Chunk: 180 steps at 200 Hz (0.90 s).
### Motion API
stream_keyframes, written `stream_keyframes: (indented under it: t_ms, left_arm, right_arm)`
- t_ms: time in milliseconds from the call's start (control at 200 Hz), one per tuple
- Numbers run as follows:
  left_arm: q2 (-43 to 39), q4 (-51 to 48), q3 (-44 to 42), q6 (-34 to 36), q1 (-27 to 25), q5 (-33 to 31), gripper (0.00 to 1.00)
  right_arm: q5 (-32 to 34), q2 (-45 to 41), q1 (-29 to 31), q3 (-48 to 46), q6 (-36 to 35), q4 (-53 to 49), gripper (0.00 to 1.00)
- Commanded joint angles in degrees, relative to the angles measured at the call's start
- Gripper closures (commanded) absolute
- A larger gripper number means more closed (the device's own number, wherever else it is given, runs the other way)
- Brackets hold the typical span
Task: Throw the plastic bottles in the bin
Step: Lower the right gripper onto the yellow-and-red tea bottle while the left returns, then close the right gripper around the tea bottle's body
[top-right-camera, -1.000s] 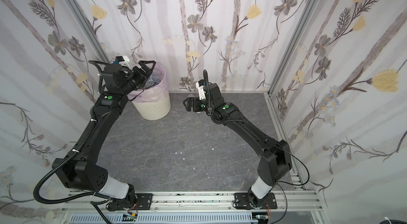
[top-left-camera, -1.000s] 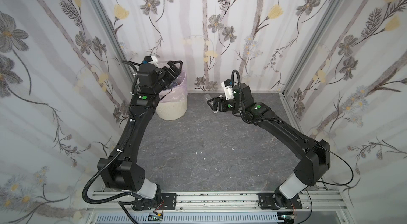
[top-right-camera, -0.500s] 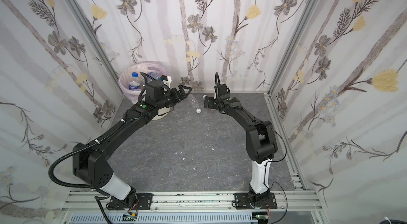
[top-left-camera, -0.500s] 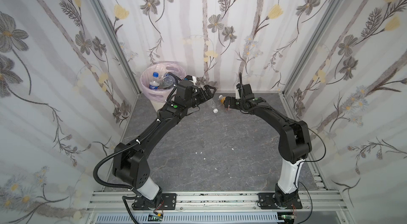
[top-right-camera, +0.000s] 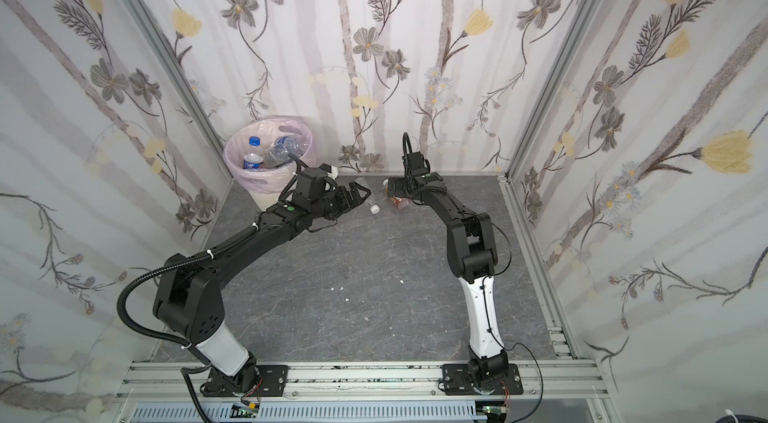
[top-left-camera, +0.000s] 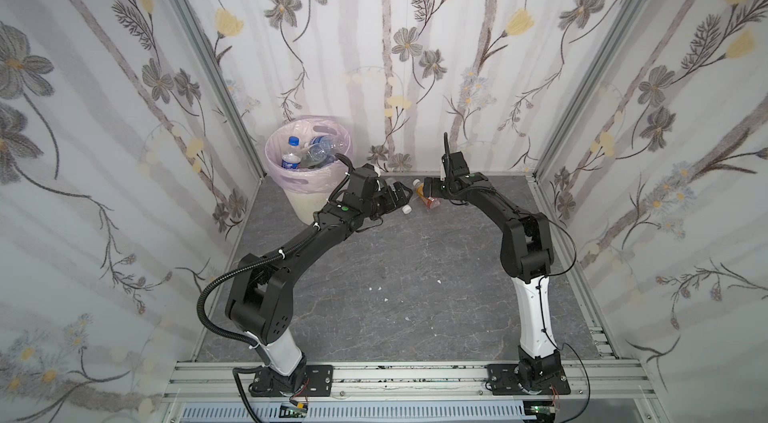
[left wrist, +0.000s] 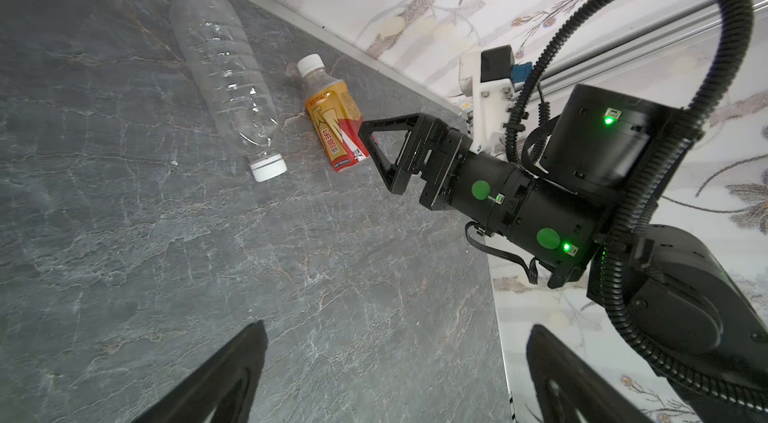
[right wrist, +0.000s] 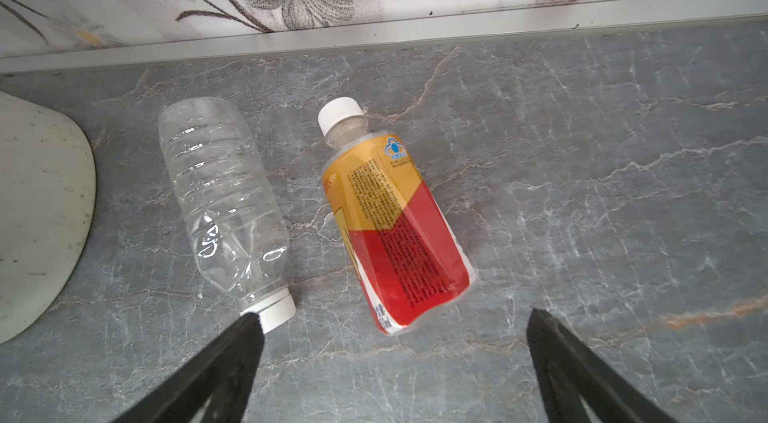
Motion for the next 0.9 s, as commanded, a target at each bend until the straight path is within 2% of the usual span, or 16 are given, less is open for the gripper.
stream_keyframes:
  t_ms: [0, 210, 520, 749, 894]
  left_arm:
    - [0.7, 1.9, -0.8, 0.1, 0.0, 0.2, 0.0]
    - [2.4, 2.2, -1.0, -0.2, 0.0, 1.3, 0.0]
    - [3.0, 2.5, -2.0, 0.1, 0.8, 1.5, 0.0]
    - [3.9, 2.8, -2.1, 0.1, 2.3, 2.6, 0.0]
    - [4.3, 3.0, -2.2, 0.0, 2.9, 3.2, 0.0]
  right_arm:
    - [-0.1, 1.2, -0.1, 1.1, -1.1, -0.2, 0.0]
    - [-1.0, 3.8, 0.0, 2.4, -0.7, 0.4, 0.0]
    - [-2.4, 9.1, 0.5, 10.1, -0.5, -2.1, 0.01]
    - [-3.5, 9.6, 1.3, 10.2, 0.2, -2.8, 0.13]
    - [-2.9, 9.9, 2.1, 10.1, 0.7, -4.2, 0.16]
